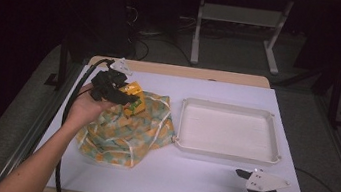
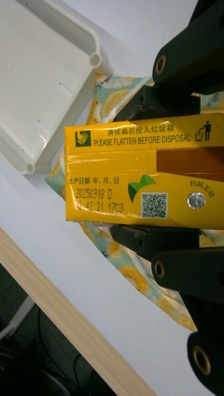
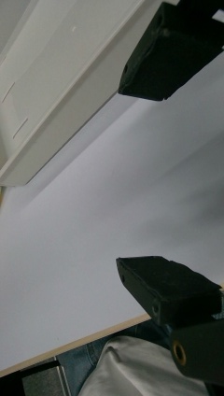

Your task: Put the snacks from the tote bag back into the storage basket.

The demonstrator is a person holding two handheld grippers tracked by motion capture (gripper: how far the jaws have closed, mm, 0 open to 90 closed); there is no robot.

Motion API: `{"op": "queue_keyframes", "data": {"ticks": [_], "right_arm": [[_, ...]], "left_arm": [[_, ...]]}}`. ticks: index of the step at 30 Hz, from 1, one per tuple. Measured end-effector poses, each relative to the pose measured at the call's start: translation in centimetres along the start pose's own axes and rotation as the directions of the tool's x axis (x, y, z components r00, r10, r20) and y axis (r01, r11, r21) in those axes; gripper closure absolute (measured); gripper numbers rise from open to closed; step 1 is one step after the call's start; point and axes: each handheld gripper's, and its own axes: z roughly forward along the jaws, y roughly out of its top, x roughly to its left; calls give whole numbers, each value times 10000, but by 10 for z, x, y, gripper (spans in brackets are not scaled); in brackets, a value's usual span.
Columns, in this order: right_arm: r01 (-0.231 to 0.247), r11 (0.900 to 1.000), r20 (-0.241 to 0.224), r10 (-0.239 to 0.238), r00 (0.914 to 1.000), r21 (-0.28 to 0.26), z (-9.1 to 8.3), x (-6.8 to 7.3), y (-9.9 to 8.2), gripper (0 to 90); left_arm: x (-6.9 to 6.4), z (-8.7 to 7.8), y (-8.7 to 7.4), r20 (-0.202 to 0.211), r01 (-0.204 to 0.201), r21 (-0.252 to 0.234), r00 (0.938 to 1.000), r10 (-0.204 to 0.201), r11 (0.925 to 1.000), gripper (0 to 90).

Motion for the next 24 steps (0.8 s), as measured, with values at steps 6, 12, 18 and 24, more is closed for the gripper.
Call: {"op": "queue_keyframes", "data": {"ticks": [6, 12, 18, 24], "right_arm": [[18, 10000, 0, -18, 10000, 4, -1, 0, 0, 135], [26, 10000, 9, -26, 10000, 5, -1, 0, 0, 135], [117, 9999, 9, -117, 9999, 14, 0, 0, 0, 135], [101, 9999, -27, -101, 9999, -16, -1, 1, 0, 135]], "left_arm": [[-7, 0, 8, 128, -213, -110, 9997, 214, 9997, 502], [-12, 2, 15, 255, -368, -165, 9990, 372, 9992, 501], [-17, 5, 20, 273, -471, -201, 9985, 476, 9987, 501], [-21, 9, 24, 400, -547, -245, 9977, 556, 9982, 501]]}}
